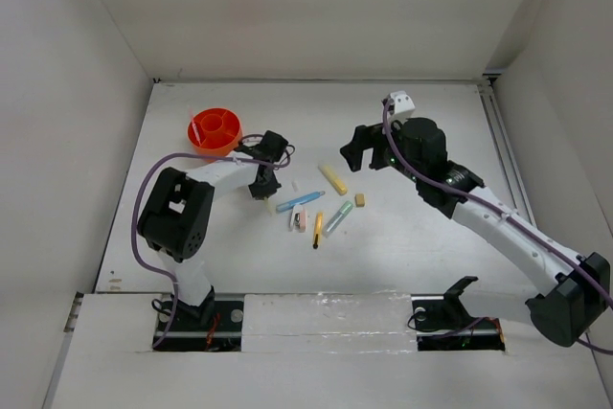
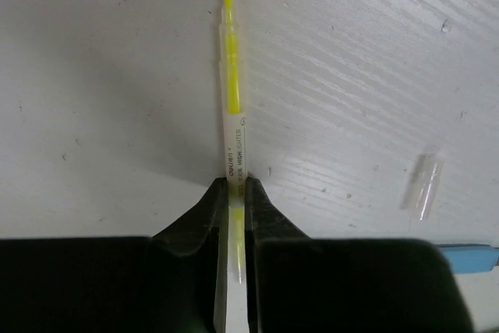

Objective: Sort the stationery into containers
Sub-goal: Pick up the pen from the center of the board, then close the pen cap on the pen.

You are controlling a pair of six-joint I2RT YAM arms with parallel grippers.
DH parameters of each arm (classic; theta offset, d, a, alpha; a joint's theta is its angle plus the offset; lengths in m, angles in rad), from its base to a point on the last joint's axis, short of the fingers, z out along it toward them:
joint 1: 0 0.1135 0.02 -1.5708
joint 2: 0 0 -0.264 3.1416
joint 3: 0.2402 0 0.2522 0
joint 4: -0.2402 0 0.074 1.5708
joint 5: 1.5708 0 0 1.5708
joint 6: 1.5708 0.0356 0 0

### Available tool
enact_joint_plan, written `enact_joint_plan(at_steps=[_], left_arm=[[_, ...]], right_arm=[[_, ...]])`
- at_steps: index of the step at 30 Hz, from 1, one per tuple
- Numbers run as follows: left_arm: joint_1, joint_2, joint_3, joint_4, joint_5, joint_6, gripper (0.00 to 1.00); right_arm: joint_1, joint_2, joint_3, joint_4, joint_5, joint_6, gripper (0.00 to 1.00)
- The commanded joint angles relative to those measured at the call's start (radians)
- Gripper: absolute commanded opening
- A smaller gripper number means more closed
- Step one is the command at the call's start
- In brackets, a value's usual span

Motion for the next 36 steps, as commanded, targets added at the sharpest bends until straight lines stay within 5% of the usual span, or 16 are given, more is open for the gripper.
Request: enact_joint_plan(at_steps=[1,8,20,29,36], left_arm=[[0.015,0.027,-0.047,-0.044,0.021,-0.013,0.00],[0.034,-0.123,0.017,-0.100,-0.094,-0.003,0.00],[0.041,-0.463,0.117,-0.214,-0.154,0.149,0.00],[0.095,-0.683,-0.044,-0.111,-0.193,0.135,0.00],[0.095,-0.705,-0.063,-0.099,-0.203,0.145,0.00]], right_arm=[[0.002,-0.013,-0.008,0.095,-0.042,0.003,1.00],[0.036,0.173,0.059,0.122,-0.127,-0.044,0.98],[0.160,0.645,0.462,-0.182,0.065,-0.109,0.90],[0.220,0.852,0.631,-0.283,0.110,-0.109,0.73],[0.240,0.946,0.685,-0.312,0.133,-0.109,0.65]])
